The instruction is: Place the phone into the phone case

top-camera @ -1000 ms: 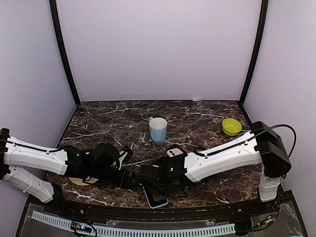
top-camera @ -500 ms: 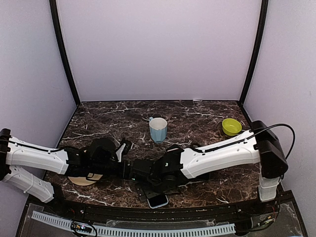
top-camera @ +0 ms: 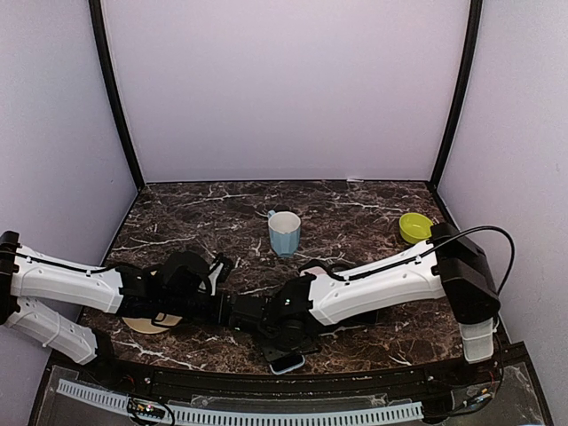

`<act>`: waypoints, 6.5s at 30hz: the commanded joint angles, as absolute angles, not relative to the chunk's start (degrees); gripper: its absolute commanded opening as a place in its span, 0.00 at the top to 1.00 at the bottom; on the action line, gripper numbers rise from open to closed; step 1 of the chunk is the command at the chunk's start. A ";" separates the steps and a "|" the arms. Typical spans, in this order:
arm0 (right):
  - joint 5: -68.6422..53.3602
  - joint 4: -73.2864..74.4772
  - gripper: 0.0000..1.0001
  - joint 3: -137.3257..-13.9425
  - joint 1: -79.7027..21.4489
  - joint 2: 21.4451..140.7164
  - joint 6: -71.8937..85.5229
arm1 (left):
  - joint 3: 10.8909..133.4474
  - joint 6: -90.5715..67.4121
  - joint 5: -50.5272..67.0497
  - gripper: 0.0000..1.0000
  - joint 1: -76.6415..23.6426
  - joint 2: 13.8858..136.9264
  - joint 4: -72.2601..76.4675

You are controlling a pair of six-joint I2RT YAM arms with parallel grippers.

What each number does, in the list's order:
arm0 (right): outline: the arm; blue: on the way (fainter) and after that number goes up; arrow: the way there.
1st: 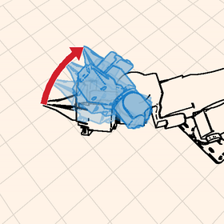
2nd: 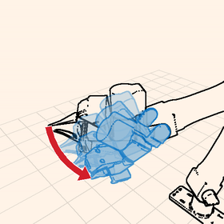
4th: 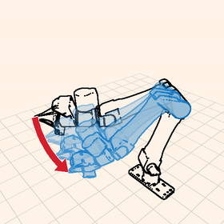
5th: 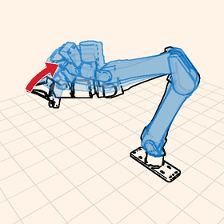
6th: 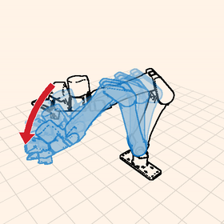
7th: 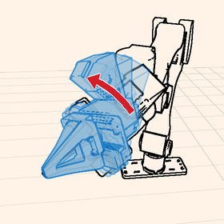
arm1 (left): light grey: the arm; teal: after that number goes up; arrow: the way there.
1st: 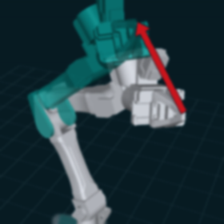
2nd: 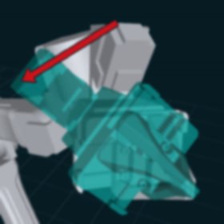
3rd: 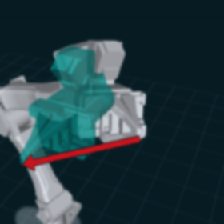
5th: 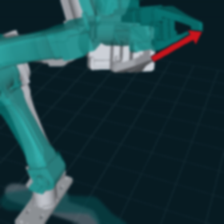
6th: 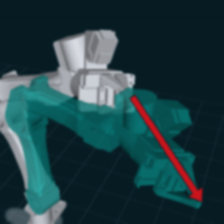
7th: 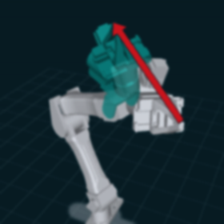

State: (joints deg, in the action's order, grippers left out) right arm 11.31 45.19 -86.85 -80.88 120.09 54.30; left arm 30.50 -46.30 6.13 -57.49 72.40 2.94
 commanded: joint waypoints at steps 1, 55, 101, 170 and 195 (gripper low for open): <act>7.54 43.12 0.39 -83.54 -80.57 122.04 55.01 | 31.03 -45.30 4.77 0.26 -57.57 70.78 0.64; -6.08 2.27 0.02 -49.33 -75.08 74.58 20.20 | 29.74 -21.28 19.78 1.00 -61.26 64.40 17.33; -21.16 -12.91 1.00 -72.34 -56.31 103.32 38.35 | 51.06 -35.05 -28.80 0.01 -58.32 56.47 -31.81; 13.19 27.15 0.40 -60.84 -72.49 84.02 40.49 | 71.33 -7.70 1.49 0.42 -53.94 103.28 -18.75; 13.46 15.04 0.75 -56.28 -71.16 97.64 45.21 | 68.10 -4.69 9.09 1.00 -51.98 113.70 -20.36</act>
